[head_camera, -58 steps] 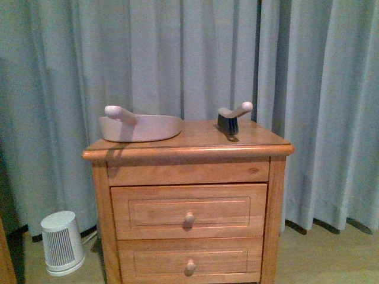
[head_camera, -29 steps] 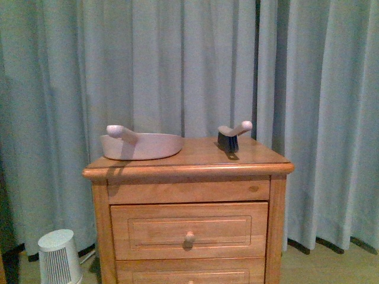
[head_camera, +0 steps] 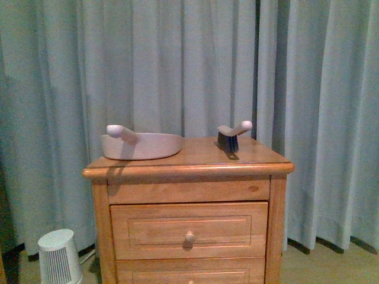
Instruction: Clean up trash
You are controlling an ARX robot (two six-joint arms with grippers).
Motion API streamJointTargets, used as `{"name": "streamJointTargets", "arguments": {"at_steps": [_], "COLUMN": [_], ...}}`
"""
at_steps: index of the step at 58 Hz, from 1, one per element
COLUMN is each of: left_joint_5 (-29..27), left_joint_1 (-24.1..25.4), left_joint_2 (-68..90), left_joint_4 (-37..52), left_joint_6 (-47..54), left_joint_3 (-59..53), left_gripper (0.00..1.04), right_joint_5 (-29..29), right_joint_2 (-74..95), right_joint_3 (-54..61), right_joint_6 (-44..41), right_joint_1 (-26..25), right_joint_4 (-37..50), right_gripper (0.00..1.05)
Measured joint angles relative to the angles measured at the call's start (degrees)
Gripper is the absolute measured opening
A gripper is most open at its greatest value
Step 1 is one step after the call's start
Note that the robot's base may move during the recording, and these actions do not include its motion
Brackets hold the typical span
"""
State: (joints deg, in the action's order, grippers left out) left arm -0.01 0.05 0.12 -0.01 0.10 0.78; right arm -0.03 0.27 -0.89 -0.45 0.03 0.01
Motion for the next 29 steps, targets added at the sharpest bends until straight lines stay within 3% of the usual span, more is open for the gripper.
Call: {"name": "streamJointTargets", "arguments": {"at_steps": [29], "left_joint_5": [0.0], "left_joint_1": [0.0], "left_joint_2": [0.0], "left_joint_4": [0.0], "left_joint_6": [0.0], "left_joint_3": [0.0], "left_gripper": [0.97], "right_joint_5": [0.0], "right_joint_2": [0.0], "right_joint_3": [0.0], "right_joint_6": [0.0], "right_joint_1": [0.0], "right_joint_4": [0.0], "right_gripper": [0.97]}}
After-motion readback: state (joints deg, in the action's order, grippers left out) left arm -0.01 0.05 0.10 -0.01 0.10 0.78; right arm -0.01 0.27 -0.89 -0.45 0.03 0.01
